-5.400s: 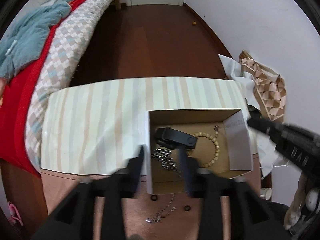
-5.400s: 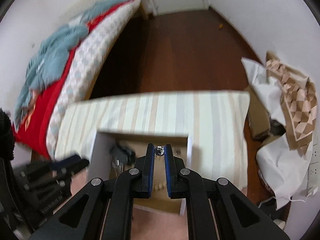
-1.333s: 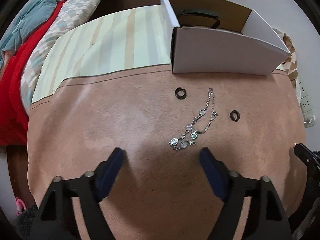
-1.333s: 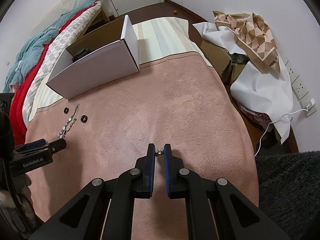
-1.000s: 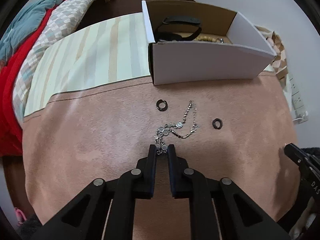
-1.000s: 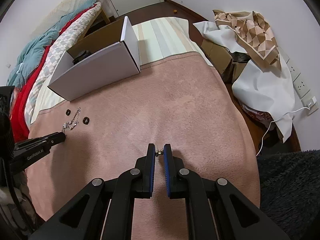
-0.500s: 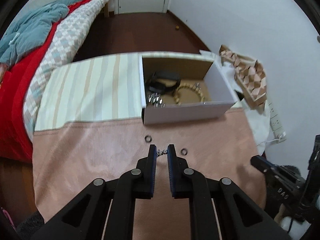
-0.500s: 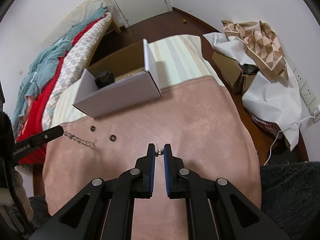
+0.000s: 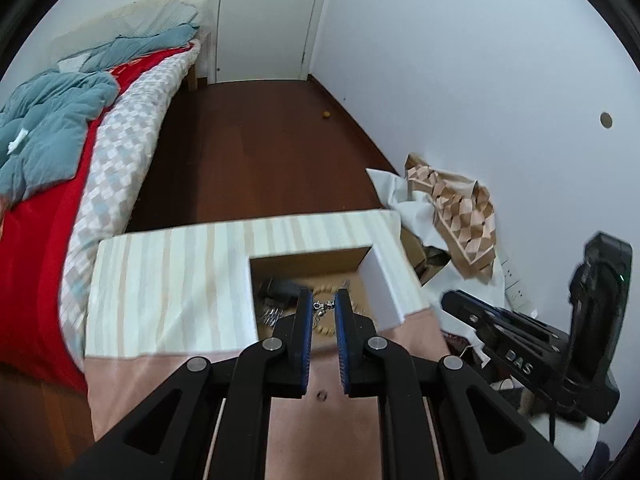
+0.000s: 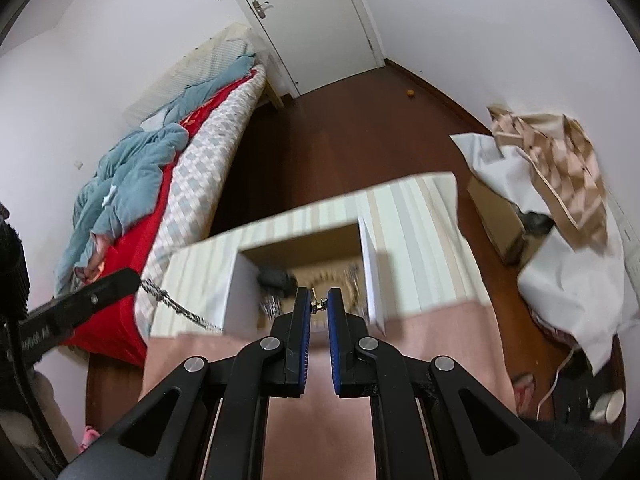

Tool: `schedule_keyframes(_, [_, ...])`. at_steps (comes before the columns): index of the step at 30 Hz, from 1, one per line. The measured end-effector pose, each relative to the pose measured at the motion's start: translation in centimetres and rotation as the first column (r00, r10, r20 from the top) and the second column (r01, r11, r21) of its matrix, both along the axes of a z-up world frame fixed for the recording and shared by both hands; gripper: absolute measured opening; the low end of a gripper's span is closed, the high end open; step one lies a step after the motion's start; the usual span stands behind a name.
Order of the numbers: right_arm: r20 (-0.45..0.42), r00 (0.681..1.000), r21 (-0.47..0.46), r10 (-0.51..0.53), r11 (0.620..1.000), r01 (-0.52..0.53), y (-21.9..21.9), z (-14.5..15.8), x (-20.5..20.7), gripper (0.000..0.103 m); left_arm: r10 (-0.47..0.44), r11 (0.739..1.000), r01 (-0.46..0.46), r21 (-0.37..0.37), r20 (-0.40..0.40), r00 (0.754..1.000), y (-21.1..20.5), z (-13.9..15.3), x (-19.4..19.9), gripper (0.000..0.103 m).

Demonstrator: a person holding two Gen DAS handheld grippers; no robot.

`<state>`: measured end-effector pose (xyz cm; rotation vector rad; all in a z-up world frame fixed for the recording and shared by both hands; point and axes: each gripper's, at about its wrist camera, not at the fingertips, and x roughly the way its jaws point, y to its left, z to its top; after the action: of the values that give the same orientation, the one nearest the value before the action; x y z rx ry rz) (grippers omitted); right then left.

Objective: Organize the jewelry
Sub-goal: 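Close the left tool on the silver necklace and carry both items over the box, then lower the necklace and charm into the white box and open both tools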

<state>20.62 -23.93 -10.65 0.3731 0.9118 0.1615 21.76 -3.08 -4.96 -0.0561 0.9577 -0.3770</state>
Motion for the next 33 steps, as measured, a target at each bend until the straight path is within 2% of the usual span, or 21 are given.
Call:
schedule_keyframes(4, [-0.053, 0.998, 0.018, 0.038, 0.999, -0.037, 0.2, -0.5, 4.1, 0.009, -0.015, 1.000, 0.014, -0.015, -0.042, 0.999, -0.9, -0.9, 2.6, 0.008])
schedule_keyframes(10, [-0.157, 0.984, 0.001, 0.088, 0.996, -0.089, 0.6, -3.6, 8.0, 0.009, -0.030, 0.998, 0.021, -0.057, -0.150, 0.988, -2.1, -4.4, 5.5, 0.009])
schedule_keyframes(16, [-0.238, 0.963, 0.016, 0.125, 0.992, -0.125, 0.7, -6.4, 9.7, 0.009, 0.003, 1.000, -0.005, -0.005, -0.239, 0.971, -2.9, -6.8, 6.7, 0.012])
schedule_keyframes(18, [-0.247, 0.963, 0.015, 0.111, 0.994, -0.111, 0.4, -6.8, 10.1, 0.009, 0.034, 0.999, -0.026, 0.039, -0.230, 0.973, -2.8, -6.9, 6.8, 0.024])
schedule_keyframes(20, [-0.262, 0.959, 0.028, 0.110, 0.994, -0.106, 0.2, -7.1, 10.7, 0.010, 0.070, 0.995, -0.054, 0.082, -0.203, 0.977, -2.4, -6.9, 6.8, 0.063])
schedule_keyframes(22, [-0.259, 0.961, 0.009, 0.093, 0.996, -0.094, 0.0, -7.0, 10.8, 0.026, 0.117, 0.987, -0.097, 0.125, -0.161, 0.980, -1.8, -6.6, 6.6, 0.075])
schedule_keyframes(23, [-0.251, 0.964, 0.006, 0.088, 0.996, -0.090, -0.2, -6.9, 10.7, 0.041, 0.129, 0.985, -0.110, 0.135, -0.148, 0.981, -1.5, -6.6, 6.6, 0.075])
schedule_keyframes(24, [-0.246, 0.966, 0.001, 0.081, 0.997, -0.083, -0.3, -6.7, 10.6, 0.051, 0.144, 0.981, -0.123, 0.150, -0.137, 0.980, -1.2, -6.7, 6.6, 0.076])
schedule_keyframes(27, [-0.234, 0.970, -0.013, 0.068, 0.997, -0.073, -0.4, -6.2, 10.5, 0.052, 0.184, 0.969, -0.159, 0.190, -0.122, 0.975, 0.0, -7.1, 6.3, 0.079])
schedule_keyframes(29, [-0.225, 0.973, -0.035, 0.056, 0.997, -0.065, -0.5, -5.7, 10.2, 0.052, 0.207, 0.958, -0.179, 0.223, -0.113, 0.972, 0.8, -7.5, 5.9, 0.091])
schedule_keyframes(31, [-0.219, 0.975, -0.080, 0.032, 0.995, -0.051, -0.6, -5.2, 9.6, 0.056, 0.227, 0.947, -0.195, 0.257, -0.103, 0.968, 1.2, -7.7, 5.4, 0.096])
schedule_keyframes(33, [-0.208, 0.978, -0.146, 0.012, 0.988, -0.043, -0.3, -4.8, 8.8, 0.082, 0.246, 0.935, -0.210, 0.286, -0.094, 0.965, 1.7, -8.1, 4.7, 0.099])
